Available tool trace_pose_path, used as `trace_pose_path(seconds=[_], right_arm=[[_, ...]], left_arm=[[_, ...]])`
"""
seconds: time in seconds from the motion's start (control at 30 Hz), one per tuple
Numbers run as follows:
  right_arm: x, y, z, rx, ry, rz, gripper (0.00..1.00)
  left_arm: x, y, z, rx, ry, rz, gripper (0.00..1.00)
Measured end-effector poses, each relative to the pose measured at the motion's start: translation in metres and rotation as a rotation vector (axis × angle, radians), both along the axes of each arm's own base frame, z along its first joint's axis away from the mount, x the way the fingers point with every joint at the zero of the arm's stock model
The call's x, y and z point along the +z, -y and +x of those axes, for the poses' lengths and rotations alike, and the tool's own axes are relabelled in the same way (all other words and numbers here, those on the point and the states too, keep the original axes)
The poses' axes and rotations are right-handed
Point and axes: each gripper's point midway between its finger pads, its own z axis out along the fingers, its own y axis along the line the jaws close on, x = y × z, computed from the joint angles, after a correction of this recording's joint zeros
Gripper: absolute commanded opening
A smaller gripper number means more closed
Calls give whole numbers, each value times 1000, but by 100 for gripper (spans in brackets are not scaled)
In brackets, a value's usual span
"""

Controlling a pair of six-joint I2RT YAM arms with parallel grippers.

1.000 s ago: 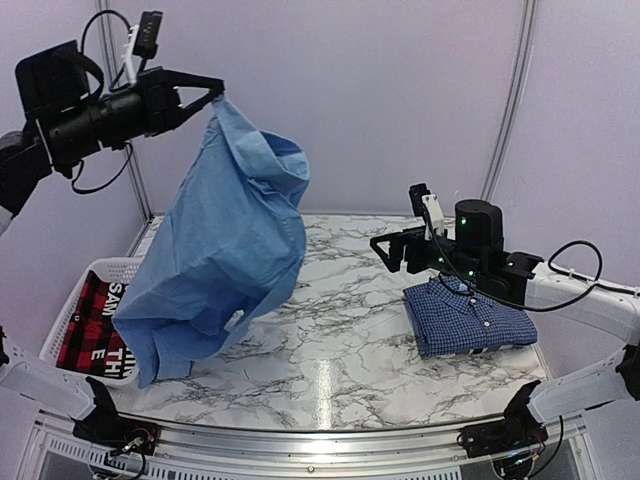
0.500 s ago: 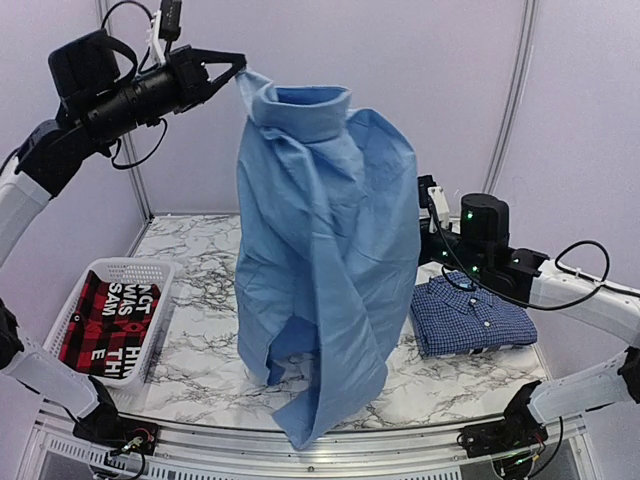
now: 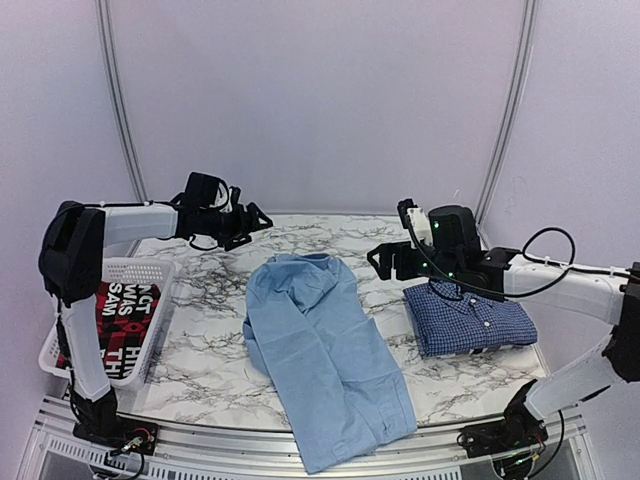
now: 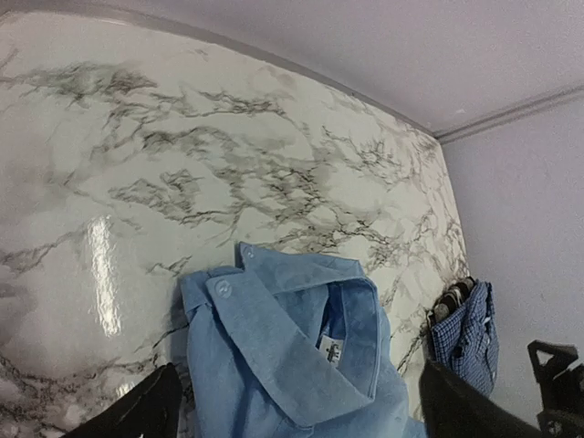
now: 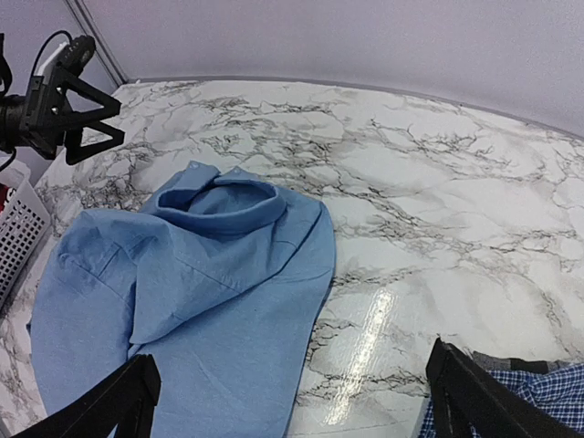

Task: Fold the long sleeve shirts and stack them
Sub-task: Place the crumpled shirt at the center of the board, then pick up the crumpled shirt from the center of the board.

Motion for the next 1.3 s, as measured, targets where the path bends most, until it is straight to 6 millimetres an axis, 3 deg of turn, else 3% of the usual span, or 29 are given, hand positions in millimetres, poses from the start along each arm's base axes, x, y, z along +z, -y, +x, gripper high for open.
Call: trace_pose_path(seconds=[0.03, 0.1, 0.27, 0.37, 0.43, 0.5, 0.7, 0.83, 1.03, 1.17, 1.3], right_arm=[[-6, 0, 0, -3, -18, -5, 98], [-14, -1, -1, -5, -48, -6, 99], [-36, 0, -10, -6, -120, 8, 98], [-55, -2, -22, 10, -174, 6, 98], [-63, -9, -30, 32, -198, 0, 99], [-68, -19, -37, 60, -212, -8, 97], [-91, -29, -45, 84, -275, -28, 88], [-103, -31, -45, 75, -308, -33, 83], [-117, -37, -41, 66, -349, -23, 79], [-123, -37, -33, 54, -367, 11, 75], [-126, -33, -11, 19, -377, 52, 67]], left_arm=[[-8, -4, -1, 11, -22, 25, 99], [0, -10, -1, 35, -10, 58, 99], [79, -28, -6, 119, 153, 112, 99], [122, -35, -30, 149, 233, 136, 99], [129, -34, -55, 147, 248, 152, 96], [115, -32, -83, 130, 214, 170, 92], [15, -38, -168, 60, -30, 277, 72], [-14, -40, -204, 39, -119, 286, 58], [-28, -34, -224, 21, -177, 263, 50], [-38, -27, -221, 15, -196, 258, 44], [-52, -20, -216, 9, -223, 267, 39]])
